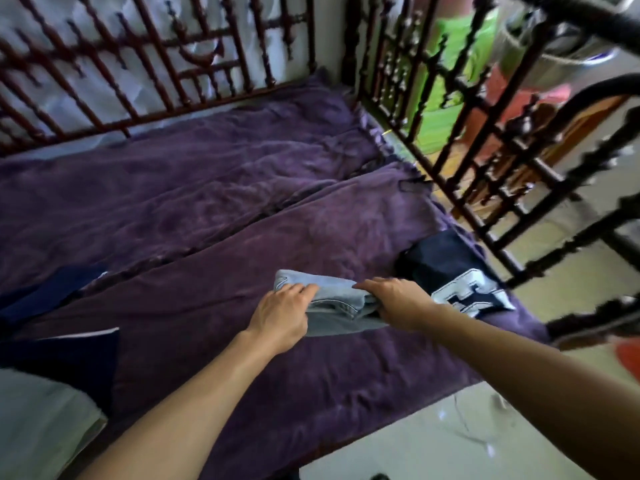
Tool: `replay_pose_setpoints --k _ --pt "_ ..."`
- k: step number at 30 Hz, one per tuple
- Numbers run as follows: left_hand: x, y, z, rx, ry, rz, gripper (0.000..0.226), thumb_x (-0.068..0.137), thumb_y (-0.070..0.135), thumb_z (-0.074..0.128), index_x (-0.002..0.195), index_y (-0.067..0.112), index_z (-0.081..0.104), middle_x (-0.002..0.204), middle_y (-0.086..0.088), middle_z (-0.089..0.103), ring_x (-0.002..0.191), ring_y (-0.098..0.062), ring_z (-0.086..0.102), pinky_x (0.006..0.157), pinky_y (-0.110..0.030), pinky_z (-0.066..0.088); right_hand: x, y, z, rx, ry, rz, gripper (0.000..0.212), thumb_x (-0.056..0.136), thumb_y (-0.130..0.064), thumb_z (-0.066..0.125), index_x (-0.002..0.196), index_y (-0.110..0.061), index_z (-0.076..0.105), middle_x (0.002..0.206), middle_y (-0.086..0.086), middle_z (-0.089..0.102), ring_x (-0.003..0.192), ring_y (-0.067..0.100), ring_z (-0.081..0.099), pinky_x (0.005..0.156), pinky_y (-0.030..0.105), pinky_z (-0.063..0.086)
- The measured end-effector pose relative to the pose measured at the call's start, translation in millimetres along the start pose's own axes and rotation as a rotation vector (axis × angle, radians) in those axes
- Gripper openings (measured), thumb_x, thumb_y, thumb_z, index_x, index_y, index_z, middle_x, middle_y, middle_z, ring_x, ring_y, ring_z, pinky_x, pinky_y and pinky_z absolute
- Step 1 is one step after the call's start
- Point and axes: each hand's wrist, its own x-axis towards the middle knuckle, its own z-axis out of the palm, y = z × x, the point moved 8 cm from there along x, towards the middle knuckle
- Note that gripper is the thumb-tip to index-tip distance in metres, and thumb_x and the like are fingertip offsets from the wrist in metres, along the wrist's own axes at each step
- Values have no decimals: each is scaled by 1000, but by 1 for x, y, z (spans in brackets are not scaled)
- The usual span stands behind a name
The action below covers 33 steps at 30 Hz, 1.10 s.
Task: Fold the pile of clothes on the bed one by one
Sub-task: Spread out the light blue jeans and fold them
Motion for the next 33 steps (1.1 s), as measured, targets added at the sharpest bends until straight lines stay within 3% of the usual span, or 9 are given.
replay_pose_setpoints --k 6,13,17,20,23,28,30,33 --pt "92 72 -37 -5 100 67 49 84 8 45 132 19 44 128 -3 57 113 -30 54 84 -40 44 -2 97 -79 -99 95 31 55 84 -23 54 137 -34 45 127 -2 59 111 27 59 85 38 48" --pt "230 88 -59 -43 261 64 45 83 7 48 127 15 48 121 -8 59 112 -33 53 84 -44 44 79 189 -159 -220 171 61 63 83 -17 53 141 -35 40 139 -2 51 119 27 55 86 40 50" --pt "306 78 -44 -14 306 0 52 85 7 47 136 14 43 126 -9 57 121 -31 46 92 -43 40 147 237 -175 -245 194 13 68 82 -16 57 144 -34 37 141 -3 48 121 26 53 80 37 49" --pt "349 77 -8 -38 303 -35 52 86 7 45 138 12 42 129 -8 53 130 -29 39 93 -45 41 186 276 -155 -236 246 -35 63 87 -19 57 146 -29 37 145 -3 45 129 24 46 89 38 46" --pt "367 91 60 -38 183 -58 53 91 12 42 144 13 33 142 -9 42 137 -30 29 104 -42 34 202 320 -98 -296 172 -5 62 93 -21 48 150 -31 26 154 -2 32 140 23 30 99 40 40" --pt "335 126 195 -19 -270 -2 63 95 11 38 151 16 11 158 -18 3 146 -35 -2 115 -43 20 170 376 23 -435 -168 155 69 96 -21 37 153 -31 0 162 4 1 148 22 7 107 39 33" --pt "324 130 219 -6 -346 8 75 90 9 43 152 17 3 158 -19 -10 145 -35 -14 116 -45 18 149 386 49 -399 -254 247 75 94 -20 37 152 -33 -9 162 5 -6 148 21 6 112 39 28" --pt "324 128 223 1 -397 34 87 84 10 53 152 20 0 158 -16 -16 145 -34 -19 116 -45 17 126 388 64 -326 -298 302 80 92 -15 37 151 -30 -16 161 6 -9 147 22 12 105 41 39"
